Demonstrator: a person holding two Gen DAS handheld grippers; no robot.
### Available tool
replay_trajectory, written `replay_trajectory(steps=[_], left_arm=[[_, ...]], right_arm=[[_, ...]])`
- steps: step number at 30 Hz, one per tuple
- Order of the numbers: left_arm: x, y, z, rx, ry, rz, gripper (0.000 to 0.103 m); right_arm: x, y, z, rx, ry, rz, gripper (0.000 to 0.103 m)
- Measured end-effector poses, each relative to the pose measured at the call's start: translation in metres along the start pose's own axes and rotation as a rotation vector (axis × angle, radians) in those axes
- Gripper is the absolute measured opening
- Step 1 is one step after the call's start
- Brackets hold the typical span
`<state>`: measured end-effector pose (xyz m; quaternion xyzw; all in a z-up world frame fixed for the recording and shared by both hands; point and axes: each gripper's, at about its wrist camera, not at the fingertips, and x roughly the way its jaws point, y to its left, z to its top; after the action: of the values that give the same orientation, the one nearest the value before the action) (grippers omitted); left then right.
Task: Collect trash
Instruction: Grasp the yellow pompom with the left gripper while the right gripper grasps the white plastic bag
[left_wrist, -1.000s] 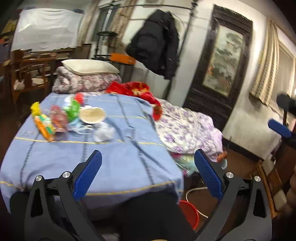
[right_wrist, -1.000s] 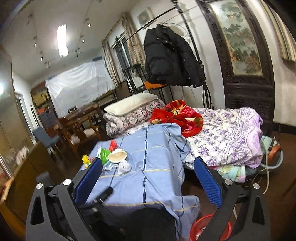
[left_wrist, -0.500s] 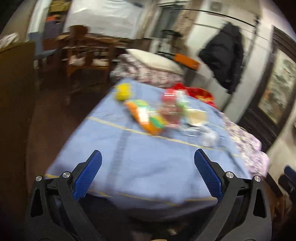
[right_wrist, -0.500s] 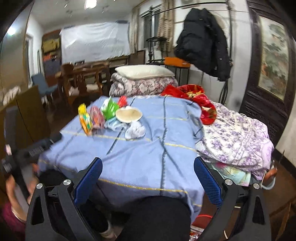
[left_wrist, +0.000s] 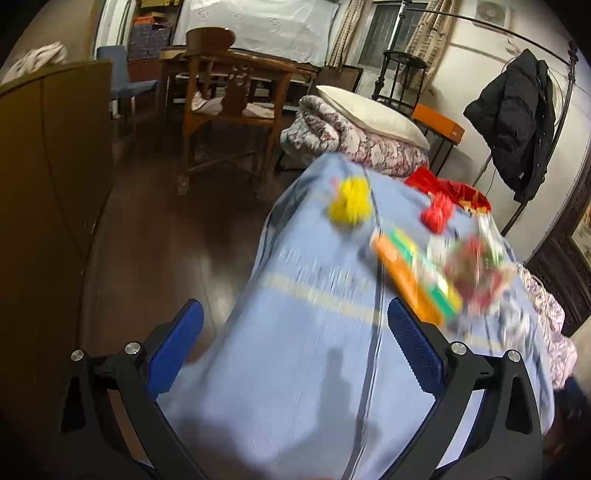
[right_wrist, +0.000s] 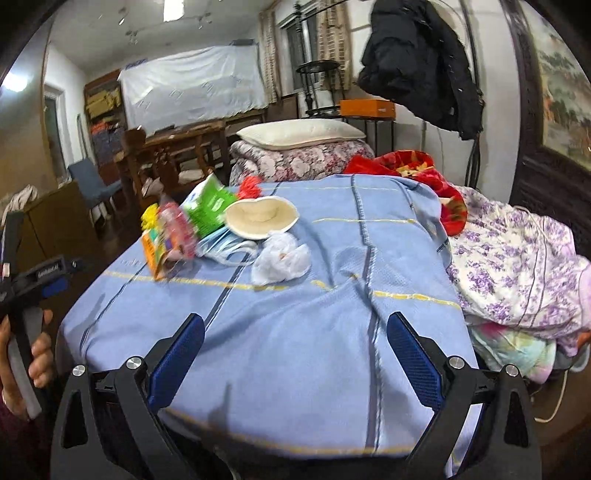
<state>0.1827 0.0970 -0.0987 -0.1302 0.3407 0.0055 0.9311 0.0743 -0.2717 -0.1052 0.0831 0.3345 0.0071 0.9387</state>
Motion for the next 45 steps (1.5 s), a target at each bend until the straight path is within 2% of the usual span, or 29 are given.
replay_trajectory(steps=[5,9,12,14,16,18,21,22,25,29,33,35,39,42,45], left_arm=[[0.047,-0.023,0.054,0.034,0.01,0.005,0.096],[0.096,-0.038,0.077,0.066,0.038,0.034,0.095],[0.127,-0.039,0.081,0.049,0.082,0.026,0.083],[0.141,-0.036,0.083,0.024,0.123,0.005,0.066],[0.144,-0.032,0.085,-0.002,0.131,-0.066,0.05],[0.141,-0.034,0.082,0.01,0.131,-0.084,0.035],[0.116,-0.031,0.076,-0.022,0.069,-0.115,0.035],[0.103,-0.029,0.072,-0.045,0.048,-0.151,0.035],[0.065,-0.037,0.065,-0.061,-0.011,-0.195,0.035],[0.0,-0.063,0.04,-0.038,-0.076,-0.318,0.035],[-0.022,-0.09,0.002,0.015,-0.016,-0.413,0.035],[-0.024,-0.099,-0.024,0.039,0.027,-0.448,0.035],[-0.015,-0.105,-0.061,0.1,0.097,-0.439,0.035],[-0.009,-0.104,-0.073,0.155,0.097,-0.371,0.035],[-0.01,-0.101,-0.074,0.173,0.069,-0.345,0.035]], right_arm=[[0.012,-0.015,0.003,0.083,-0.031,0.044,0.097],[0.018,-0.01,-0.003,0.036,-0.058,0.027,0.097],[0.018,-0.006,-0.005,0.008,-0.082,0.027,0.097],[0.016,-0.007,-0.006,0.009,-0.098,0.037,0.097],[0.02,-0.01,-0.007,0.025,-0.083,0.045,0.097],[0.026,-0.016,-0.007,0.065,-0.06,0.058,0.097],[0.028,-0.025,-0.008,0.122,-0.053,0.074,0.097],[0.028,-0.027,-0.009,0.133,-0.053,0.078,0.097],[0.028,-0.031,-0.01,0.151,-0.058,0.078,0.097],[0.026,-0.031,-0.011,0.154,-0.068,0.071,0.097],[0.022,-0.03,-0.012,0.144,-0.092,0.061,0.097],[0.02,-0.027,-0.012,0.129,-0.102,0.062,0.094],[0.023,-0.018,-0.004,0.1,-0.071,0.084,0.08],[0.03,-0.009,0.007,0.076,-0.046,0.105,0.078],[0.045,0.003,0.024,0.053,-0.011,0.126,0.079]])
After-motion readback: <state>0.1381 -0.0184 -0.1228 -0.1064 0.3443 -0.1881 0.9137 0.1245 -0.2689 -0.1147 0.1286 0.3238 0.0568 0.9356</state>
